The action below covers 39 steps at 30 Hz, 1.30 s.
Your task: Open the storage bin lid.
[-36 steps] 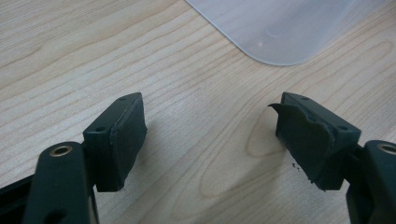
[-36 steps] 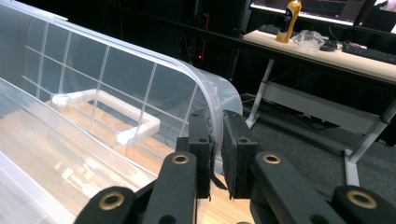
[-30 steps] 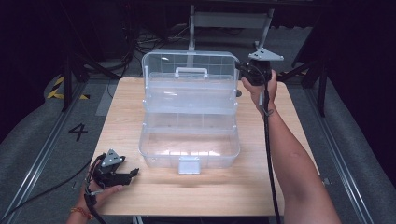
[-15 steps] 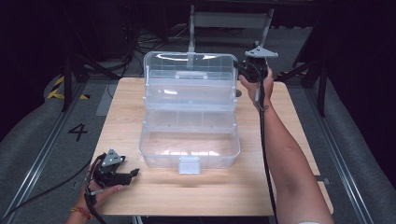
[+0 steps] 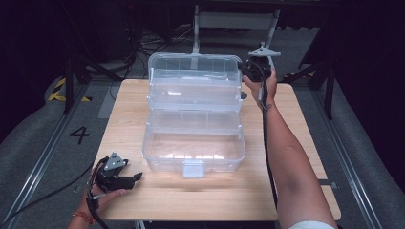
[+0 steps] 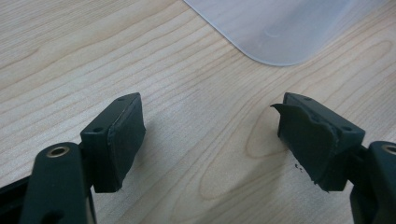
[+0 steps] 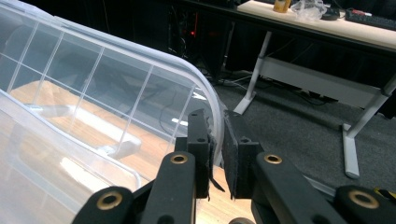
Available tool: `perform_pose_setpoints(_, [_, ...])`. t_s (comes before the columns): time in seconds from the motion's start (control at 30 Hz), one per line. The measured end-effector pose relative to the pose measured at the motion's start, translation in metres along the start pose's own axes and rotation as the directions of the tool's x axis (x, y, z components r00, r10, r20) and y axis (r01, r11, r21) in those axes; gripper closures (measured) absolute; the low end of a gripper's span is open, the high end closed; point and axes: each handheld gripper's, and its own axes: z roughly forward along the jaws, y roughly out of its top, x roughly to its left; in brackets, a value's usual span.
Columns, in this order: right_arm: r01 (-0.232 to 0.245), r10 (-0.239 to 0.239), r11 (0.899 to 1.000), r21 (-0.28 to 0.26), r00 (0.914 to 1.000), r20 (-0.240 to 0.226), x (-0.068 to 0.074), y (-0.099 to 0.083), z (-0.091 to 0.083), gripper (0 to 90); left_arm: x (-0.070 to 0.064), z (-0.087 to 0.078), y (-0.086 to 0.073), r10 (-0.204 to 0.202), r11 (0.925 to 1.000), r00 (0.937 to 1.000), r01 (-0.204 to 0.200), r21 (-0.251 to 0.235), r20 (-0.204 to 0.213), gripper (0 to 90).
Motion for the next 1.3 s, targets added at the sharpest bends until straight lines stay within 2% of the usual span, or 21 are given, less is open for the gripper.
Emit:
perform_pose_setpoints(0.13, [0.026,-0.026,1.000,0.010,0.9997,0.003,0.000,0.000,0.003,81.8,0.000,0.000,0.000,0.000,1.0000,1.0000,0.000,0.000,0.000,23.4])
perform_pose_setpoints(0.27, [0.010,-0.010,1.000,0.025,0.9999,-0.004,-0.002,0.000,0.007,81.7,0.000,0.000,0.000,0.001,1.0000,1.0000,-0.001,0.000,-0.001,23.5])
perform_pose_setpoints(0.47, [0.017,-0.017,0.998,0.053,0.9998,0.000,-0.003,0.001,0.011,81.5,0.000,0.000,0.000,0.001,1.0000,1.0000,-0.001,0.001,0.001,23.4])
perform_pose_setpoints(0.67, [0.014,-0.014,0.998,0.056,0.9999,0.002,-0.002,0.001,0.012,81.2,0.000,0.000,0.000,0.003,1.0000,1.0000,-0.003,0.003,0.002,23.3])
perform_pose_setpoints(0.73, [0.026,-0.027,0.997,0.072,0.9996,0.008,-0.001,0.000,0.013,80.2,0.000,0.000,0.000,0.001,1.0000,1.0000,-0.001,0.001,0.003,23.3])
perform_pose_setpoints(0.87, [0.015,-0.016,0.997,0.071,0.9999,0.007,-0.001,0.000,0.013,79.7,0.000,0.000,0.000,0.001,1.0000,1.0000,-0.001,0.000,0.002,23.3])
perform_pose_setpoints(1.07, [0.014,-0.015,0.996,0.088,0.9998,0.013,0.000,-0.004,0.014,73.0,0.000,0.000,0.000,-0.001,1.0000,1.0000,0.001,0.000,0.002,23.3])
perform_pose_setpoints(1.17, [0.010,-0.010,0.996,0.084,0.9999,0.003,0.000,-0.006,0.013,73.4,0.000,0.000,0.000,-0.003,1.0000,1.0000,0.003,-0.002,0.002,23.3])
perform_pose_setpoints(1.2, [0.016,-0.017,0.997,0.081,0.9999,0.003,0.000,-0.006,0.011,70.2,0.000,0.000,0.000,0.002,1.0000,1.0000,-0.002,0.002,0.001,23.3])
perform_pose_setpoints(1.3, [0.014,-0.014,0.997,0.073,0.9999,-0.006,0.001,-0.005,0.008,68.9,0.000,0.000,0.000,0.002,1.0000,1.0000,-0.002,0.002,-0.003,23.1])
